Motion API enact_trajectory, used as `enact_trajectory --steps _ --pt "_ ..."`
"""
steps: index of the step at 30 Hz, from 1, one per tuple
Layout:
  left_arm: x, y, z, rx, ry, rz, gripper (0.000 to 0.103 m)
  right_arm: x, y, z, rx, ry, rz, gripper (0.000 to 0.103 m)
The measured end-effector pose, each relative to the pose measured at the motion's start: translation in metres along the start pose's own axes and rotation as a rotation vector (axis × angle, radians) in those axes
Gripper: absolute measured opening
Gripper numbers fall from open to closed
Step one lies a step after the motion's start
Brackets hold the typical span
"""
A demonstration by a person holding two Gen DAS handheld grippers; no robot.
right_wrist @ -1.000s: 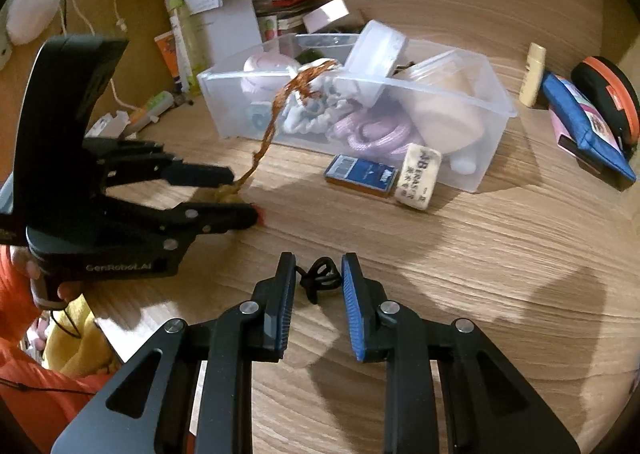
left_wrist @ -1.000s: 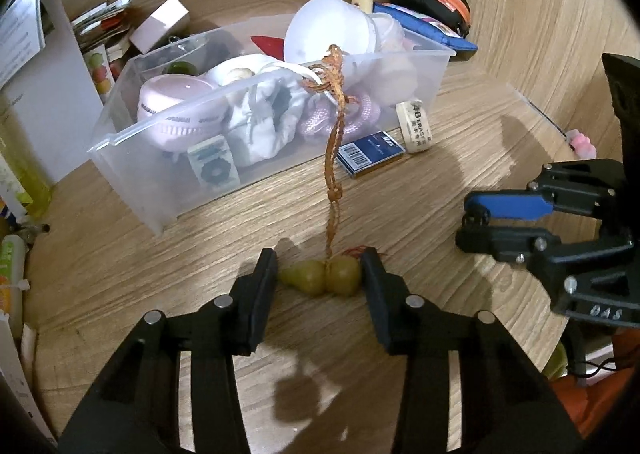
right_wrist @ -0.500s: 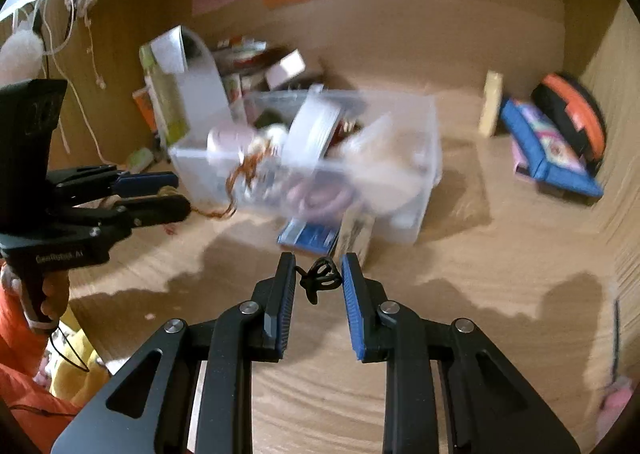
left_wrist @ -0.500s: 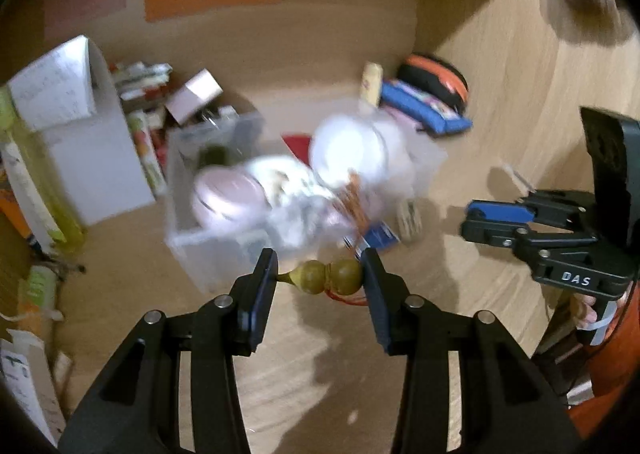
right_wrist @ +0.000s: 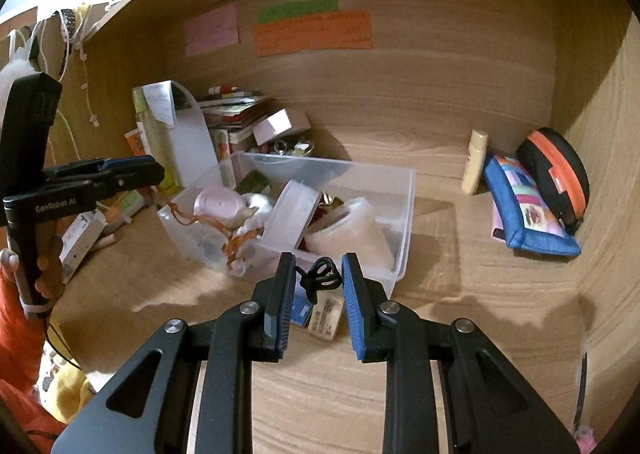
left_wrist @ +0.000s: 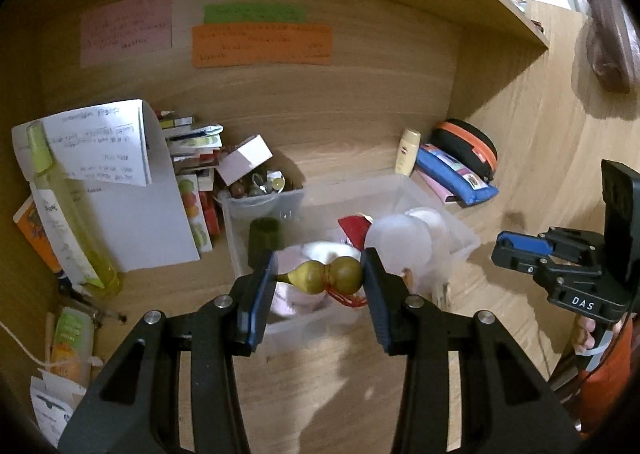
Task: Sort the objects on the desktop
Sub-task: 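Carry the gourd pendant and hair tie into the box and open both tools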
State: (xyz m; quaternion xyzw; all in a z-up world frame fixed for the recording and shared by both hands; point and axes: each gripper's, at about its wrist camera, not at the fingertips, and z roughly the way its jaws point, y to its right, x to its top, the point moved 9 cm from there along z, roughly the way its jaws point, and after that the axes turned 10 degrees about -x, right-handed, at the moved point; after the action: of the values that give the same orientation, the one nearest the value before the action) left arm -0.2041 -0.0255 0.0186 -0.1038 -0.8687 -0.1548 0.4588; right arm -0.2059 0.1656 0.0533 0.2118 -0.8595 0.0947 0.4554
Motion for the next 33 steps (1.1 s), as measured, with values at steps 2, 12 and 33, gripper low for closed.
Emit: enact_trajectory --steps 2,12,33 --pt "0.002 -0.002 0.009 -0.01 -0.006 -0.006 0.042 0.003 0.002 0.004 -0.002 -0.001 0.004 0.021" --pt "-0.001 -0.011 0.056 -0.025 -0.07 -0.034 0.042 0.01 0.013 0.033 -0.019 -0.029 0.017 0.021" --pt "-0.017 -0.008 0.085 -0.019 -0.125 -0.015 0.051 0.004 0.015 0.059 -0.043 -0.077 0.0 0.028"
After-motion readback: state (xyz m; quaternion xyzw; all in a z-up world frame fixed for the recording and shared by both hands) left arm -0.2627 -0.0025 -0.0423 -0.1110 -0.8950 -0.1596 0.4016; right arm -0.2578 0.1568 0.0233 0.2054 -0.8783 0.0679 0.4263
